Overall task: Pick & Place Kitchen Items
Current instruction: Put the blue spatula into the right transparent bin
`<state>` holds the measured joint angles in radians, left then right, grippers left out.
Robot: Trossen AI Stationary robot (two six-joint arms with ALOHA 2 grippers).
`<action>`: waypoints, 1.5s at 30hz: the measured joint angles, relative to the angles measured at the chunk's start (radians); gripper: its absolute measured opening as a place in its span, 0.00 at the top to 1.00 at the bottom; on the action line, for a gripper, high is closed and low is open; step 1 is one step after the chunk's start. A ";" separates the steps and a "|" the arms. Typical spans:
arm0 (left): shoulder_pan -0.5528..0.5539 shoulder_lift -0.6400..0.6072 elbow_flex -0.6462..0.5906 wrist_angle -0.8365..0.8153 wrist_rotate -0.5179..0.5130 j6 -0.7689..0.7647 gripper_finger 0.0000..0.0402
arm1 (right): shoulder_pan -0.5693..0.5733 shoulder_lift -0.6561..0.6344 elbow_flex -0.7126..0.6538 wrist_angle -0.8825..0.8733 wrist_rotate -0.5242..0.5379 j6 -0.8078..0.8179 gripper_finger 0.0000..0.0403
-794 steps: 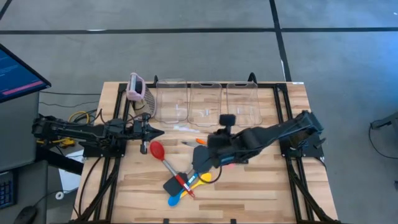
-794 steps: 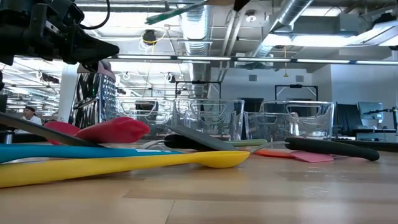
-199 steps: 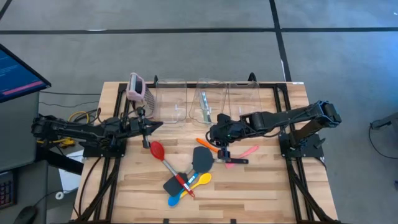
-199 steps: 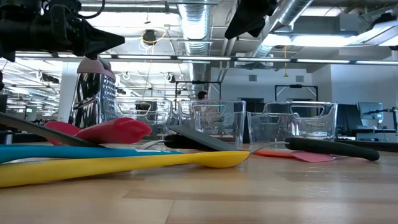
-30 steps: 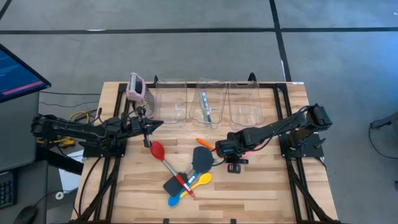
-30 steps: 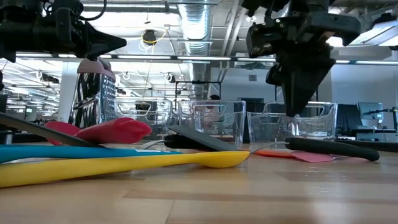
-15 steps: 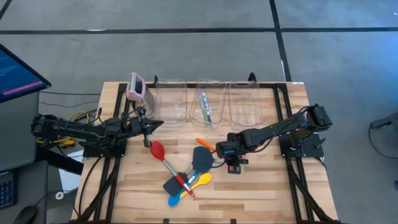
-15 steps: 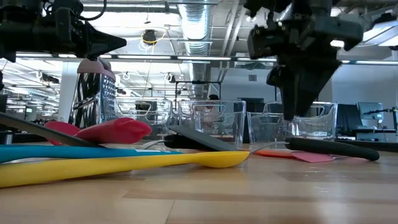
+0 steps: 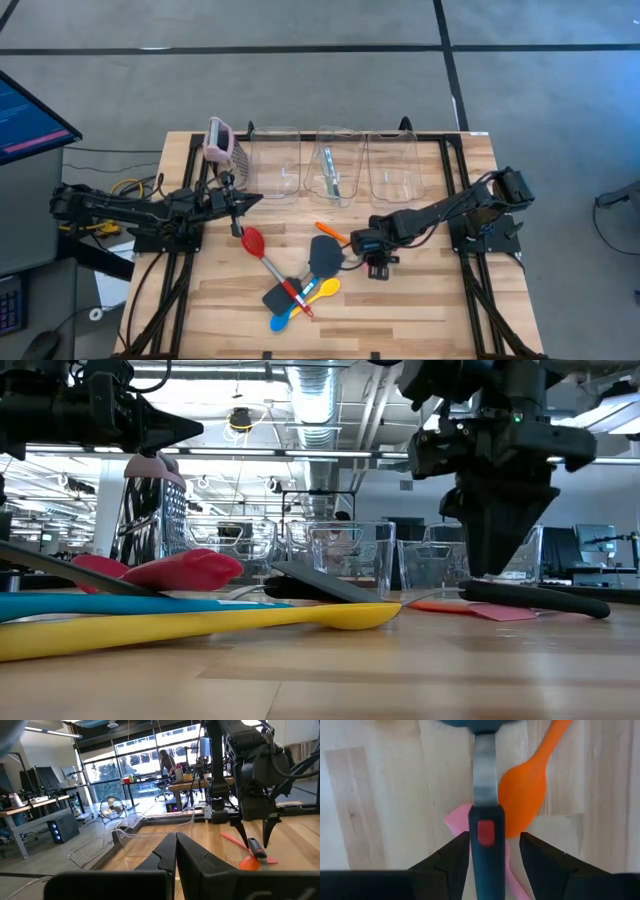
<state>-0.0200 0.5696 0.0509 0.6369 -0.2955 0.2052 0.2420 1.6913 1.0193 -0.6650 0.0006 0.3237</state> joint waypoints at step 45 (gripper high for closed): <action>0.000 0.000 0.000 0.000 0.000 0.000 0.99 | 0.000 -0.016 -0.079 0.105 0.004 0.064 0.75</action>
<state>-0.0202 0.5697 0.0509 0.6369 -0.2955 0.2053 0.2420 1.6756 0.9405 -0.5604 0.0044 0.3874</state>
